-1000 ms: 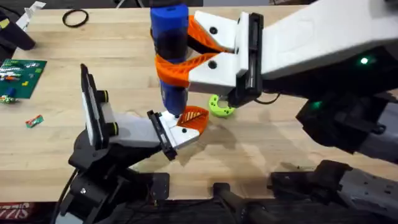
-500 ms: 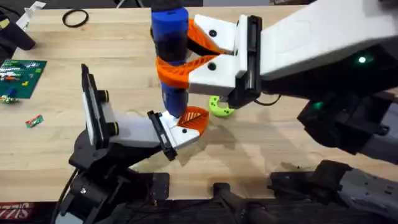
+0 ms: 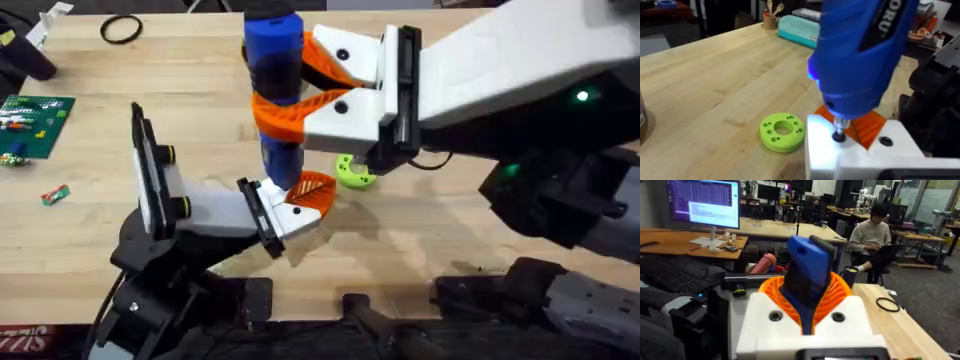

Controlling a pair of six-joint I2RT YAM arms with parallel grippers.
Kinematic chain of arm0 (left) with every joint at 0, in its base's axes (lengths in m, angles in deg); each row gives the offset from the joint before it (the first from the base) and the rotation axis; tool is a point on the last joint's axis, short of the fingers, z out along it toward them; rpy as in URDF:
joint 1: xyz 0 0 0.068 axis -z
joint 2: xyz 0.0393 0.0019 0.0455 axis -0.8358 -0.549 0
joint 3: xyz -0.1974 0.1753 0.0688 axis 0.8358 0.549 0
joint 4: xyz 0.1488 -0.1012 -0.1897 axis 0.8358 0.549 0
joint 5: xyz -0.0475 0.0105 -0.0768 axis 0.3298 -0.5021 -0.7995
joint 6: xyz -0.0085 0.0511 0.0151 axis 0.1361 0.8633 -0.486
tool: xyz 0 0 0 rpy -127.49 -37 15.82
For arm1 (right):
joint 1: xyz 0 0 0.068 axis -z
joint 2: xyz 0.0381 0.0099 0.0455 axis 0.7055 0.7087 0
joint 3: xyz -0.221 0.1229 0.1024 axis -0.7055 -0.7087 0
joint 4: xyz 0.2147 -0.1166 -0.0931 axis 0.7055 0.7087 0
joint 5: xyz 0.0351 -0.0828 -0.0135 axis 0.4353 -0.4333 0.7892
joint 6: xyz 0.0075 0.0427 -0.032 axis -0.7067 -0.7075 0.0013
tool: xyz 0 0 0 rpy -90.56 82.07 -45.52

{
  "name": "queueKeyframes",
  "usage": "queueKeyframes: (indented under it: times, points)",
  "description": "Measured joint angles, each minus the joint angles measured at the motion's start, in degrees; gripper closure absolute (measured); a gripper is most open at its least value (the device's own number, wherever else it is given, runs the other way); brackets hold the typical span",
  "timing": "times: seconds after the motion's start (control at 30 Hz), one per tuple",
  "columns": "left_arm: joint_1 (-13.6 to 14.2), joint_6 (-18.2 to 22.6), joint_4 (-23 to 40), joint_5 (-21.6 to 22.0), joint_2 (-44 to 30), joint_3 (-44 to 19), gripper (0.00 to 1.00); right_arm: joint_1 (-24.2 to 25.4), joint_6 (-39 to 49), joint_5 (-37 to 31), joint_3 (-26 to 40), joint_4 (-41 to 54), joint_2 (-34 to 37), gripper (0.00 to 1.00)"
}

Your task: Pick up the gripper from the table and insert it into the empty holder that is missing its gripper. Then pick up a screw, insert it into the mounting hole, and use the screwdriver to tighten it. Finally, clean up the table by picking up the vegetable and placing it into the bucket.

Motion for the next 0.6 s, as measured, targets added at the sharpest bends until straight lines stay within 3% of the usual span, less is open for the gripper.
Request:
queueKeyframes:
  times: [0.4, 0.6]
  points:
    - [0.0, 0.2, 0.0, 0.1, 0.0, 0.0, 0.985, -0.1, 0.0, 0.8, 0.0, -2.2, 0.3, 0.945]
    - [0.0, 0.2, 0.0, 0.2, 0.0, 0.0, 0.985, -0.1, 0.0, 0.4, -0.1, -8.8, 0.3, 0.945]
